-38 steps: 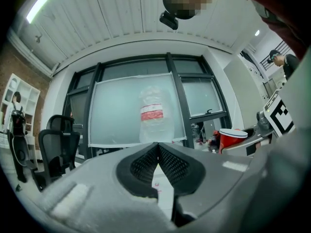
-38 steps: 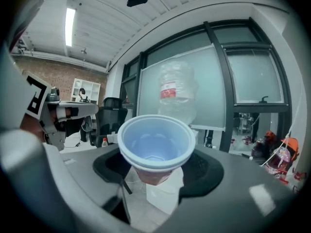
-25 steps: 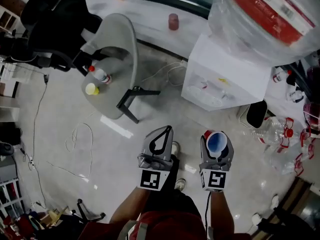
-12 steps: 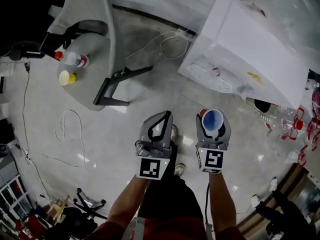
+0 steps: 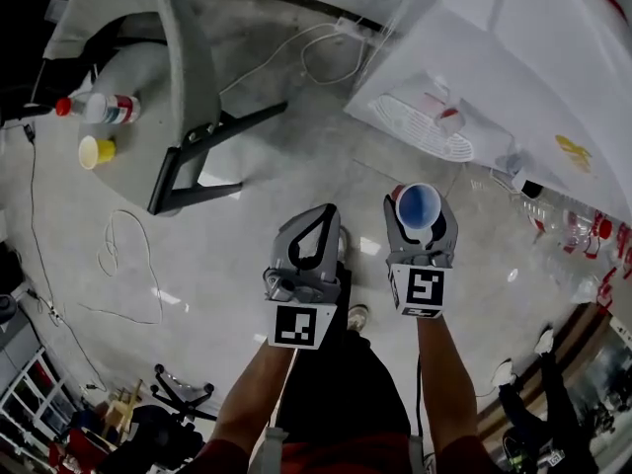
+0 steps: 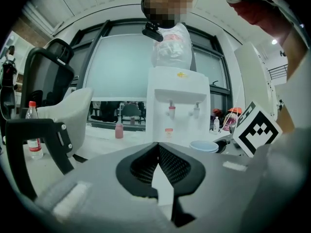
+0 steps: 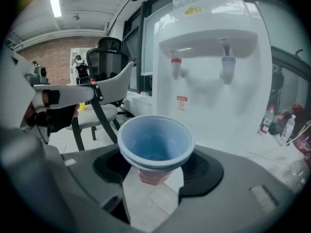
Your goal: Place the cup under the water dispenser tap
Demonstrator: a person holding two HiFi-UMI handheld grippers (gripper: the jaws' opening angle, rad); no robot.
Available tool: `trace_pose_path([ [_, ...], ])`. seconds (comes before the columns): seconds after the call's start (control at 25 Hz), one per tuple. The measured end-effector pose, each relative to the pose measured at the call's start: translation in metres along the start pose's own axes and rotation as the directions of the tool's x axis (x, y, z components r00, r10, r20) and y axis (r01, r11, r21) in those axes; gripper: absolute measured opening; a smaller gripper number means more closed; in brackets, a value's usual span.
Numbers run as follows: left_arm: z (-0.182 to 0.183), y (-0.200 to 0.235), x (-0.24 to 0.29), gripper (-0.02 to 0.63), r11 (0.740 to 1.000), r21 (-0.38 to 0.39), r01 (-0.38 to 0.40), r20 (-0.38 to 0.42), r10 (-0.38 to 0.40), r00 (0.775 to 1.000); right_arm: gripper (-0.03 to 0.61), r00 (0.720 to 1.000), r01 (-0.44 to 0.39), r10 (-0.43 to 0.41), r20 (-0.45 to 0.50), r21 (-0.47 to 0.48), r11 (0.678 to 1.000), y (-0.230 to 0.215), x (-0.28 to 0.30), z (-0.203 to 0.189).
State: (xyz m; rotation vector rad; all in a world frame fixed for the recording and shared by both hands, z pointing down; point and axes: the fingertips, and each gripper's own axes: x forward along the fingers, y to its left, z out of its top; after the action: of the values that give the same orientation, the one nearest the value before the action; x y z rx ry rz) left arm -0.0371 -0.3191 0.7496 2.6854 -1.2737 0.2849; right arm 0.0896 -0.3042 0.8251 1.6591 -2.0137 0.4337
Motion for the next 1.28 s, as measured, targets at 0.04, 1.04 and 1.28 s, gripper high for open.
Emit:
trace_pose_path([
  [0.04, -0.004, 0.001, 0.000, 0.002, 1.000, -0.004, 0.000, -0.006, 0.000, 1.000, 0.284, 1.000, 0.004, -0.004, 0.000, 0.002, 1.000, -0.001, 0.005, 0.000],
  [1.04, -0.029, 0.013, 0.004, 0.002, 1.000, -0.004, 0.022, -0.059, -0.022, 0.998, 0.285, 0.994, 0.107, -0.108, 0.019, 0.019, 0.994, -0.048, 0.124, 0.029],
  [1.28, -0.027, 0.012, 0.006, 0.002, 1.000, -0.017, 0.020, -0.054, -0.020, 0.998, 0.298, 0.995, 0.100, -0.101, 0.003, 0.012, 0.995, -0.044, 0.128, 0.030],
])
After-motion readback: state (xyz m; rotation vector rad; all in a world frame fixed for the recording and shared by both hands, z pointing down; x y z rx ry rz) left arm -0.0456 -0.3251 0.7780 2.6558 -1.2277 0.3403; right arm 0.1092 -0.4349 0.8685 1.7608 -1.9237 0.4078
